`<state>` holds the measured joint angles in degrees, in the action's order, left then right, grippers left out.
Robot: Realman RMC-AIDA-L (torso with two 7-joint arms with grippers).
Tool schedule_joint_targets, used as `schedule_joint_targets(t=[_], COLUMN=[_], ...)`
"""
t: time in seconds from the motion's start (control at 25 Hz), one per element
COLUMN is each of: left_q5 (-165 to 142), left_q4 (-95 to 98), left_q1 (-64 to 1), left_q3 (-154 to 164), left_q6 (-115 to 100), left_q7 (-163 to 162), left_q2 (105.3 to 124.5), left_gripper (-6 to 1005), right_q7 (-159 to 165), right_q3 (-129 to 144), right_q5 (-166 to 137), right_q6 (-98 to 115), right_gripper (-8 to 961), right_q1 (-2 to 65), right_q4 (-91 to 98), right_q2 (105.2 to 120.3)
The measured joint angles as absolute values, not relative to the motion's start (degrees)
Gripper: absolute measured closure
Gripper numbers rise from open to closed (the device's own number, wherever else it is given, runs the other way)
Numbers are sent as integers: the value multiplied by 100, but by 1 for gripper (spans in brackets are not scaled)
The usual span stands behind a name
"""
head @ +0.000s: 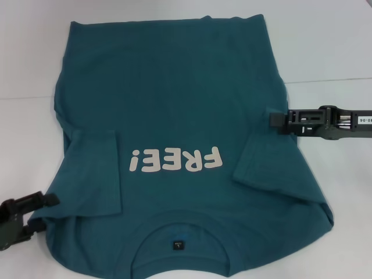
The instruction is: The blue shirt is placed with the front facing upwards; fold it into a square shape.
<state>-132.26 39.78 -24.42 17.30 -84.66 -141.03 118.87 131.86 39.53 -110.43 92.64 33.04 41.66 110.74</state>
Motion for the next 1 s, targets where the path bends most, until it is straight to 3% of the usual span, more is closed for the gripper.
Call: schedule_joint_targets(t=[1.0], left_q5=[-13293], left_q4=[4051], left_q1=[-2125], left_q3=[1698], left_q6=[-8698], left_q7=[-14155], left_q2=[11928], left_gripper=[186], right_q7=[13183], right_q3=[3875], right_q5=[-11057], right_q6=[9265], right_gripper=[323], right_q1=[3252], right_q4=[4157], right_q2=[11074])
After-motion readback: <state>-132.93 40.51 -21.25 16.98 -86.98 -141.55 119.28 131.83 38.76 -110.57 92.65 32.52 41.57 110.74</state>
